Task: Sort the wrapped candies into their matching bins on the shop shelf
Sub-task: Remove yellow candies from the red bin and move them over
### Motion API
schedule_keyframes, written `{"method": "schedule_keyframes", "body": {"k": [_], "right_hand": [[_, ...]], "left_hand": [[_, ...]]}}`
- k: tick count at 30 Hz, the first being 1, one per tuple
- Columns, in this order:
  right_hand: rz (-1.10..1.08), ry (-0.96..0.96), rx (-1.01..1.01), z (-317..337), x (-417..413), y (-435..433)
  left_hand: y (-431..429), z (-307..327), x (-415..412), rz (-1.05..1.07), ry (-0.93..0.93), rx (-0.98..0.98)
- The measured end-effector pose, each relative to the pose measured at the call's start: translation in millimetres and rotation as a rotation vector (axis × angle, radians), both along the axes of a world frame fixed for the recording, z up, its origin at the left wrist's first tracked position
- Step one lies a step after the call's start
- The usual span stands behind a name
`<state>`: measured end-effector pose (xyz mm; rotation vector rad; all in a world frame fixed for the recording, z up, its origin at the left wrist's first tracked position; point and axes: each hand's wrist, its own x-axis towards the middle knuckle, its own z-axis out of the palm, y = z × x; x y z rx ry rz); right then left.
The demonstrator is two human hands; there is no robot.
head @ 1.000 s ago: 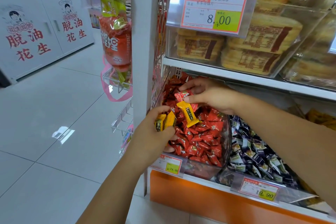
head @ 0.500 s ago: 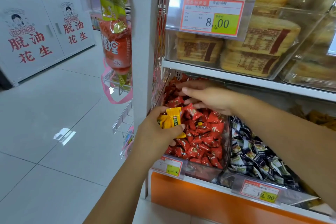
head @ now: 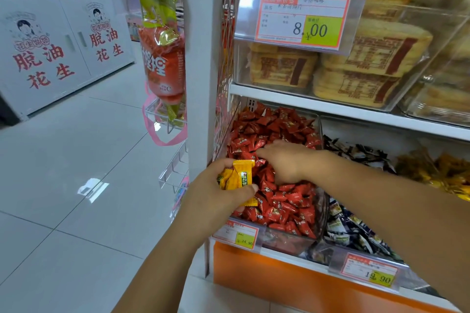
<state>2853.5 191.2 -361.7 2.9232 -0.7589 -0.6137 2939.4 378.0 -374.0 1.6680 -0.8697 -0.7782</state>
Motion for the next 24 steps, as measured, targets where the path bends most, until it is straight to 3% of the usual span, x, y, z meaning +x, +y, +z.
{"method": "schedule_keyframes", "body": {"k": [4,12,17,24], "right_hand": [[-0.034,-0.177,0.074,-8.9,0.7,-4.2],[-0.270,-0.537,0.518,25.1,-23.4,-13.6],[-0.421,-0.628,0.726,34.5,-32.6,-13.9],[-0.439,-0.732,1.074,40.1,-30.1,8.8]], "left_hand": [[2.1,2.8,-0.4,-0.017,0.013,-0.022],[-2.2,3.0,-1.3,0.002,0.023,-0.033],[-8.6,6.3,-6.2,0.025,0.043,-0.033],[-15.8,7.6,-14.4,0.065,0.115,-0.082]]}}
